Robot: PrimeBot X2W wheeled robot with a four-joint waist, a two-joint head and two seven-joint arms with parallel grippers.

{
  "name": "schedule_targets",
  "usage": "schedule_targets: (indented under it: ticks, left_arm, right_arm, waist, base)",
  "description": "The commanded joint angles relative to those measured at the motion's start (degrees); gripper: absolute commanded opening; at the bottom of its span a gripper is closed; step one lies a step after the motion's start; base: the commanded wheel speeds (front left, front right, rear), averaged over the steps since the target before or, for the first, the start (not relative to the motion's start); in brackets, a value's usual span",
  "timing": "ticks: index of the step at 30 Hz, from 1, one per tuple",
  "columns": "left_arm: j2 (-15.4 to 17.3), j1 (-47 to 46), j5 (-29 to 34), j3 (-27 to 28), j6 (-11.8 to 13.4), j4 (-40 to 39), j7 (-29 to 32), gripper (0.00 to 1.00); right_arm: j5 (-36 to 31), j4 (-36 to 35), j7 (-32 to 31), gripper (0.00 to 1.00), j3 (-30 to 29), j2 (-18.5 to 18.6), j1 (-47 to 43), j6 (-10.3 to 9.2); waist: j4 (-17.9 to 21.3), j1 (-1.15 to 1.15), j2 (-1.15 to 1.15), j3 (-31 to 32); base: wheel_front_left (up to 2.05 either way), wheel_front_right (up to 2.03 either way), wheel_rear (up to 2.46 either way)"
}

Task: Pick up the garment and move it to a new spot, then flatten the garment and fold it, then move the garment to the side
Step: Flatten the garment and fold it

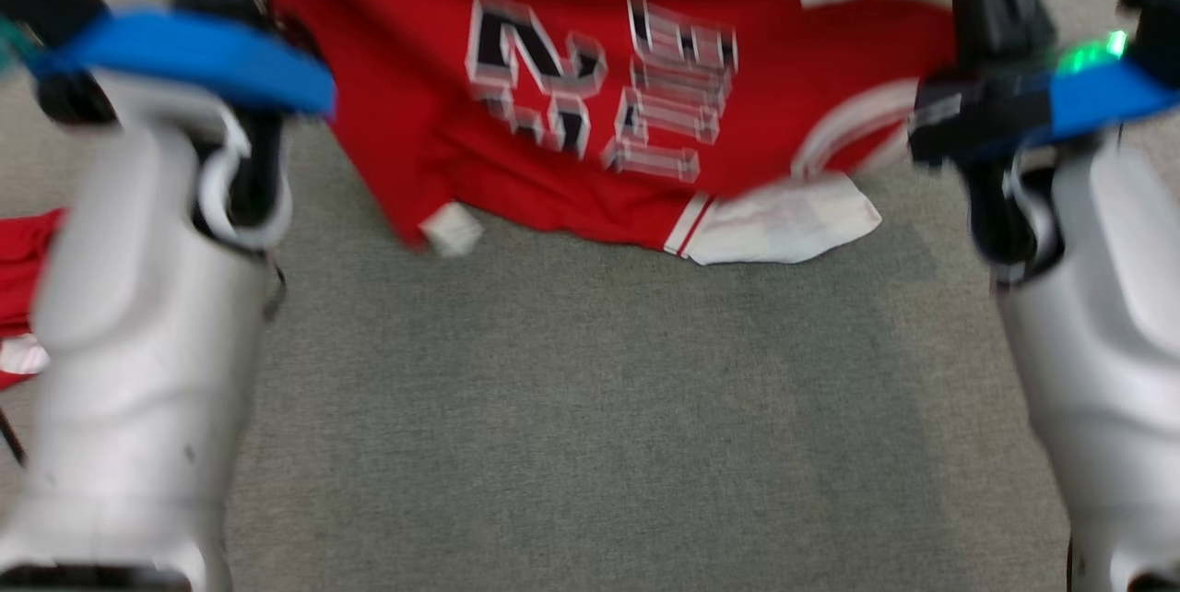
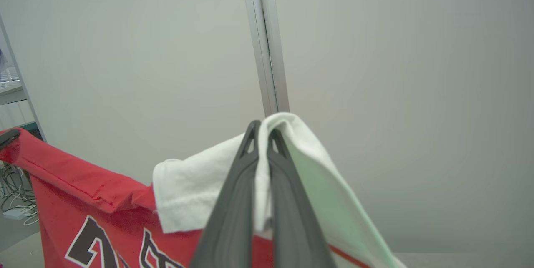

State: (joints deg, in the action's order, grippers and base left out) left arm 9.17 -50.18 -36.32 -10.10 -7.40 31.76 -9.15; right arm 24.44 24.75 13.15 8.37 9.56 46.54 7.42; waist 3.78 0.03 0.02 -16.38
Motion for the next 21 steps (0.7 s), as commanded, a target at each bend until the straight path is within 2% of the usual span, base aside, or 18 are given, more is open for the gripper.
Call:
schedule_targets:
  ticks: [1, 7, 12, 16, 21]
  left_arm:
    - [0.3, -3.7, 0.1, 0.2, -0.1, 0.7, 0.0, 0.0]
    - [1.0, -22.8, 1.5, -1.0, 0.0, 7.0, -0.1, 0.0]
    - [0.6, -33.1, -0.8, -2.3, -0.1, 11.0, -1.8, 0.0]
    - [1.4, -34.8, -2.6, -5.8, -0.1, 13.0, -2.7, 0.0]
    - [2.5, -29.8, -6.0, -8.8, -0.1, 14.5, -4.3, 0.0]
  right_arm:
    - [0.7, 1.3, -0.2, 0.0, 0.1, 0.2, 4.1, 0.13]
    - [4.6, 11.3, -0.1, 0.0, -0.2, -0.7, 24.6, 0.13]
    - [4.7, 15.5, 1.1, 0.0, 3.2, 0.0, 35.0, 0.12]
    - [5.9, 16.3, 1.7, 0.0, 6.7, 0.5, 36.7, 0.12]
    - [8.0, 16.2, 2.0, 0.0, 9.7, 1.0, 31.7, 0.12]
  waist:
    - [0.2, -0.03, -0.02, -0.8]
    - [1.6, -0.03, -0.02, -3.4]
    - [1.7, -0.03, -0.02, -4.1]
    - [1.6, -0.03, -0.02, -4.4]
    - [1.4, -0.03, -0.02, -4.6]
  base:
    - [0.0, 0.0, 0.0]
    - [0.0, 0.0, 0.0]
    - [0.0, 0.0, 0.0]
    - [0.0, 0.0, 0.0]
    - [0.0, 0.0, 0.0]
